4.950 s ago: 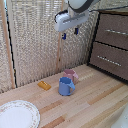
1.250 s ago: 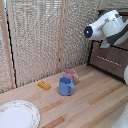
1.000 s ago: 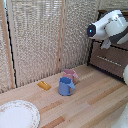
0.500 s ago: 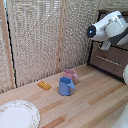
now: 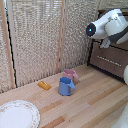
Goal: Kindly get your arm to the topmost drawer handle. Get a good grip on it, then softly pull to open it.
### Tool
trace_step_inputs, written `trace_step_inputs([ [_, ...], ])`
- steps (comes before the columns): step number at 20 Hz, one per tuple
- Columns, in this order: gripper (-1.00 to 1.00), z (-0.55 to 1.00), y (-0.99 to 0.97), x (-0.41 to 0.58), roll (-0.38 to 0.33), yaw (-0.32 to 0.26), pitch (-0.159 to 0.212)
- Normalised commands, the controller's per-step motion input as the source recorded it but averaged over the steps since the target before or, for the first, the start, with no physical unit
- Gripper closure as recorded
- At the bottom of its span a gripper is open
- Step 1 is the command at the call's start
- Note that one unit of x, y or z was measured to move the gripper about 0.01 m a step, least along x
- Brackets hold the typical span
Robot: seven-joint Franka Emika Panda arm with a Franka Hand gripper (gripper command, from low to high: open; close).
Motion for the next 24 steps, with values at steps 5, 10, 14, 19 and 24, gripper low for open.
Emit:
trace_step_inputs([
  [5, 1.00, -0.28, 0.95, 0.347, -0.004, 0.009, 0.006],
  [10, 1.00, -0.13, 0.89, 0.462, -0.025, -0.046, -0.012],
  [14, 1.00, -0.11, 0.72, 0.394, -0.042, -0.111, -0.029],
  [19, 1.00, 0.14, 0.89, 0.039, -0.030, -0.042, 0.002],
  [24, 1.00, 0.15, 0.58, 0.119, -0.020, 0.116, 0.006],
])
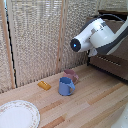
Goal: Kindly get your arm to the topmost drawer handle. Get a good grip on it, then softly pull to open it.
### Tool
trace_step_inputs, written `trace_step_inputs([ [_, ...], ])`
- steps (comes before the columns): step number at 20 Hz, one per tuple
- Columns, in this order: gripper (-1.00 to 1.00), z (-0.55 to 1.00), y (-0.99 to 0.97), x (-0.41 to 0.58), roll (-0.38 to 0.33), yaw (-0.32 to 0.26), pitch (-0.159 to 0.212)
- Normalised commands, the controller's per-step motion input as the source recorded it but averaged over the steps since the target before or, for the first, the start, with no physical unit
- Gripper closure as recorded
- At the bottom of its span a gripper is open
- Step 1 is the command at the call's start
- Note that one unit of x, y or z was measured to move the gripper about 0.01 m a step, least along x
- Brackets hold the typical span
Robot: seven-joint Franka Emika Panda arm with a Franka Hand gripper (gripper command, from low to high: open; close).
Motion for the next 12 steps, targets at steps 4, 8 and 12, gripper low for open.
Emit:
trace_step_inputs([
  [4, -1.00, 0.04, 0.10, 0.067, -0.009, -0.003, 0.001],
  [8, -1.00, 0.54, -0.07, 0.006, -0.007, 0.000, 0.014],
  [12, -1.00, 0.38, 0.11, 0.048, 0.099, -0.001, 0.000],
])
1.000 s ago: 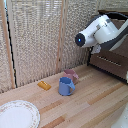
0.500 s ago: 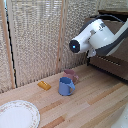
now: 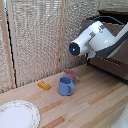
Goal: Kindly get your arm to the topmost drawer handle. Get a good grip on it, then softly pull to open it.
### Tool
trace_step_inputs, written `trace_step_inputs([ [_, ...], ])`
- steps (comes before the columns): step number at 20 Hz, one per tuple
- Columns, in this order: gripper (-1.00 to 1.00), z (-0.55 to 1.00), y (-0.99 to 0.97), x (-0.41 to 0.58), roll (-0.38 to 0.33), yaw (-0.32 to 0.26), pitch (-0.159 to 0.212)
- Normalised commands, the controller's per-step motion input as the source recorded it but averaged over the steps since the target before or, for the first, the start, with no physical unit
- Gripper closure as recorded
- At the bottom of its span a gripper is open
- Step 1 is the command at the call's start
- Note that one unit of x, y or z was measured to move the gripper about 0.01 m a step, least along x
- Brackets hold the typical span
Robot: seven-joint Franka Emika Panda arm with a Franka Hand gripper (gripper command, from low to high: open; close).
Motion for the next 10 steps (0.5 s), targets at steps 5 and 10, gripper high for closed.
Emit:
trace_step_inputs([
  [5, -1.00, 0.01, 0.56, 0.121, 0.236, -0.014, 0.000],
  [10, -1.00, -0.07, 0.37, 0.110, 0.316, -0.155, 0.000],
])
